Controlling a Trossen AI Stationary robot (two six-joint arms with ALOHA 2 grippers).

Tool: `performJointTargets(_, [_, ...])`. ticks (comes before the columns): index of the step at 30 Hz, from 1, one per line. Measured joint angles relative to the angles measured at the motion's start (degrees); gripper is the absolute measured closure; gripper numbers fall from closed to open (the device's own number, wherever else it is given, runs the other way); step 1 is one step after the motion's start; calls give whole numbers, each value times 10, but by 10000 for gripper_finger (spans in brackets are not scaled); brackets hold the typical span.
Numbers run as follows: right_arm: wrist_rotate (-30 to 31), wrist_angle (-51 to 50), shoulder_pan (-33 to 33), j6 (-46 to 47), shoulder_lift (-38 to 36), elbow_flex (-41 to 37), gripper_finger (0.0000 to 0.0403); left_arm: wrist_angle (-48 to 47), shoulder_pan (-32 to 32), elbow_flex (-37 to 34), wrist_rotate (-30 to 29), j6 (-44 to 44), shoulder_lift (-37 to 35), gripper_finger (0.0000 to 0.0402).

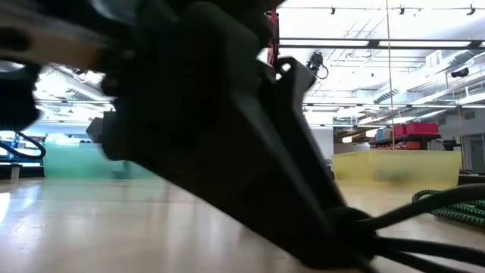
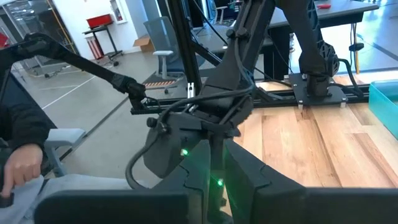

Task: Pick & Place USB Port
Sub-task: Put the black USB cable into the green bin

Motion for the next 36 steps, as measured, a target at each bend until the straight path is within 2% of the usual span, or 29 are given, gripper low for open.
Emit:
performJointTargets(3, [0,0,0,0,0,0,355,5,6,1,8,-11,10,289])
performJointTargets(5, [0,-2,0,0,0,0,355,8,6,1,-4,-14,11,317])
performJointTargets(7, [0,-4,0,0,0,0,355,13,8,0,-12,-23,3,365])
performJointTargets(9, [0,-7,0,0,0,0,355,2,9,-2,-26,-34,-7,383])
performJointTargets(12, [-1,-14,0,1,0,0,355,-47,8,-4,-77,-52,-27,388])
performJointTargets(17, [0,-21,0,4,0,0,355,-110,3,-4,-137,-142,-79,390])
performJointTargets(20, [0,-22,0,6,0,0,355,-183,-14,-4,-218,-167,-110,390])
performJointTargets(24, [0,-23,0,13,0,0,355,-317,-26,-20,-328,-273,-164,390])
performJointTargets(28, [-1,-22,0,18,0,0,355,-319,-26,-102,-381,-334,-241,390])
performJointTargets(33, [-1,-20,0,20,0,0,355,-227,-6,-283,-409,-414,-380,390])
performJointTargets(36, [0,-18,0,21,0,0,355,-184,24,-388,-456,-482,-467,391])
